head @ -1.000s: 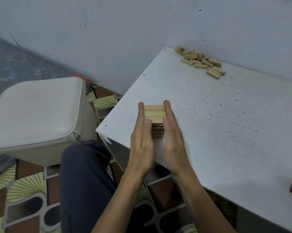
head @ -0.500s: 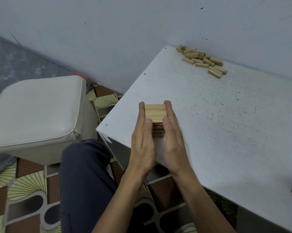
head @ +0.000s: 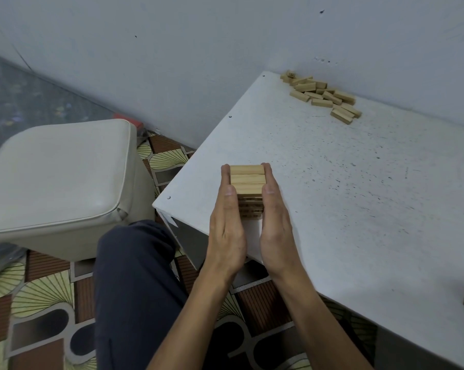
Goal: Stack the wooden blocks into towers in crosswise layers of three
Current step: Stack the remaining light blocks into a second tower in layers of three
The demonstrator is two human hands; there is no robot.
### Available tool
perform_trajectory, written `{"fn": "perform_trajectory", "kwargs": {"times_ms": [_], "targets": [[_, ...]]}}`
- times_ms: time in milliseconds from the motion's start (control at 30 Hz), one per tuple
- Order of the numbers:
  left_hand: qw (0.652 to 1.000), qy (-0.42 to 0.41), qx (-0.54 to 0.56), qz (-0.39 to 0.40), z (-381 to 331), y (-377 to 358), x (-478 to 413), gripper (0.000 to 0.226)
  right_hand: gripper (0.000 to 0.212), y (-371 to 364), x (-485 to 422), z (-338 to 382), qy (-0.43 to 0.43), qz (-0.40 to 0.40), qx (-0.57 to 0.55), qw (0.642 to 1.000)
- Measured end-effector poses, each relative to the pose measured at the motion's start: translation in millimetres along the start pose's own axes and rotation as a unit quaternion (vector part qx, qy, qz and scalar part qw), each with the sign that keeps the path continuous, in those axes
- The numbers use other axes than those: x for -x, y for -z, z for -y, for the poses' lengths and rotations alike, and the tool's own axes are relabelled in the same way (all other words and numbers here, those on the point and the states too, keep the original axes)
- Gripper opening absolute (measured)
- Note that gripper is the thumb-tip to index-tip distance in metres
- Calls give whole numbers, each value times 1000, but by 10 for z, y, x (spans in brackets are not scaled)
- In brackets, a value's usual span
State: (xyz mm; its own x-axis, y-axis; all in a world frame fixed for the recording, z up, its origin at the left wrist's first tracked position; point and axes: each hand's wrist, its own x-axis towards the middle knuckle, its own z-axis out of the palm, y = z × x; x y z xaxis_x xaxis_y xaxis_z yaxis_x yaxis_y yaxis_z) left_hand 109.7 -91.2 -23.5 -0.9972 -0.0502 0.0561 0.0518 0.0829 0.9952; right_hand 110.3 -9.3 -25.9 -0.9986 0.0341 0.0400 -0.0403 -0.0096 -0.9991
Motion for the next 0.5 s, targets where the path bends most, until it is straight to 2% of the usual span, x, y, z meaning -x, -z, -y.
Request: {"fn": "perform_trajectory", "kwargs": {"times_ms": [300, 500], "targets": [[1000, 28, 10, 0, 4, 31, -15, 67, 65, 25, -13, -12, -11, -19, -13, 1000], [998, 45, 47, 1, 17, 43, -41, 67, 95, 10, -58, -80, -42, -6, 0, 999]]}}
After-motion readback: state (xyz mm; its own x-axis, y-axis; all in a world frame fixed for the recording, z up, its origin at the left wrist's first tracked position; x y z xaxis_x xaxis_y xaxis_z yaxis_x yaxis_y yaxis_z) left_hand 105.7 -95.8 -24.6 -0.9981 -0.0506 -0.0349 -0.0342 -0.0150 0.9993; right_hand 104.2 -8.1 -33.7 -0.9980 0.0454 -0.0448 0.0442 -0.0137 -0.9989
